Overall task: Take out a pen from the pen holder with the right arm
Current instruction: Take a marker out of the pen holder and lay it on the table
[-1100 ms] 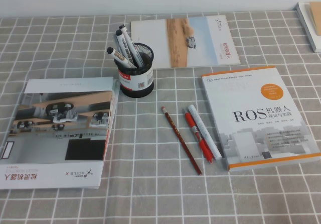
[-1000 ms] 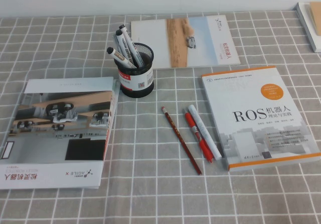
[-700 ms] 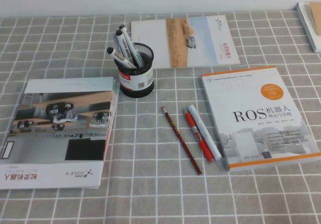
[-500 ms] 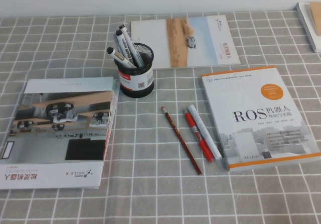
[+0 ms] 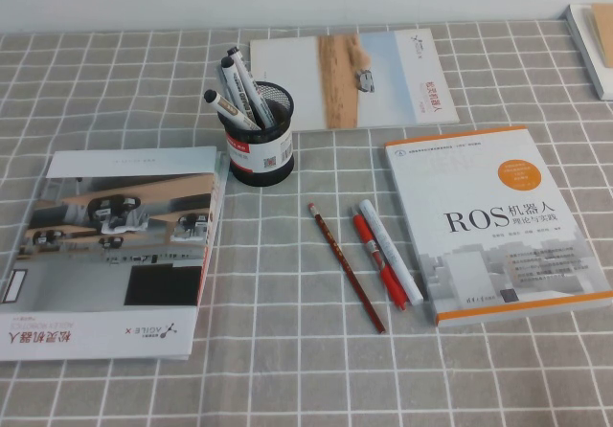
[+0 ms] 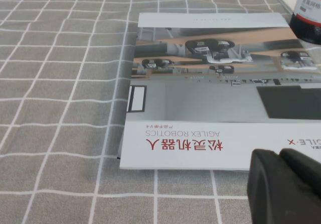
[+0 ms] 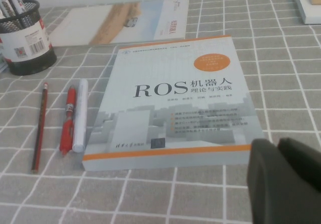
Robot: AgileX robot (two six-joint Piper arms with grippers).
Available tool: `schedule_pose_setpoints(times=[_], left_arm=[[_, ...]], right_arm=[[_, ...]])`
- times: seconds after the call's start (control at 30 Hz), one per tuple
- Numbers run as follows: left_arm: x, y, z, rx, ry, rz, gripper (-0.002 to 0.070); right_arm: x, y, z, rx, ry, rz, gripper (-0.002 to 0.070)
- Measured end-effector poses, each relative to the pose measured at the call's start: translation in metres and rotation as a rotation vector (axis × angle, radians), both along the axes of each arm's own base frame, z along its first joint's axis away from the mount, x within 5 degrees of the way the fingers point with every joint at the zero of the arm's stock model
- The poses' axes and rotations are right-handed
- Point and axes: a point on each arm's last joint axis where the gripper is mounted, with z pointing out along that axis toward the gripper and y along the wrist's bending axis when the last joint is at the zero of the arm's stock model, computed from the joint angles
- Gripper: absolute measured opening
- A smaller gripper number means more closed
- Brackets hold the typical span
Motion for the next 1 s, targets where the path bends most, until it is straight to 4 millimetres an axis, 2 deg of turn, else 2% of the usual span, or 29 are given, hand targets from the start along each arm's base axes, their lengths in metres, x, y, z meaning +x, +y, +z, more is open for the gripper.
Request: schedule_pose_setpoints(times=[0.27, 0.37, 0.57, 0.87, 1.0], left_arm=[[0.000, 0.000, 0.000, 0.000, 0.000, 0.000, -0.0005], [0.000, 0.000, 0.000, 0.000, 0.000, 0.000, -0.0005], [0.000, 0.000, 0.000, 0.000, 0.000, 0.000, -0.0005], [0.000, 0.000, 0.000, 0.000, 0.000, 0.000, -0.0005], [0.000, 0.000, 0.000, 0.000, 0.000, 0.000, -0.0005]], right_arm=[[0.000, 0.000, 0.000, 0.009, 0.001, 0.001, -0.0013], [0.000, 0.001, 0.003, 0.077, -0.014, -0.005, -0.0013], [0.002, 0.000, 0.013, 0.325, -0.076, -0.046, -0.0013], [0.002, -0.001, 0.015, 0.363, -0.088, -0.053, -0.0013], [0.001, 0.000, 0.018, 0.442, -0.074, -0.046, -0.0013]])
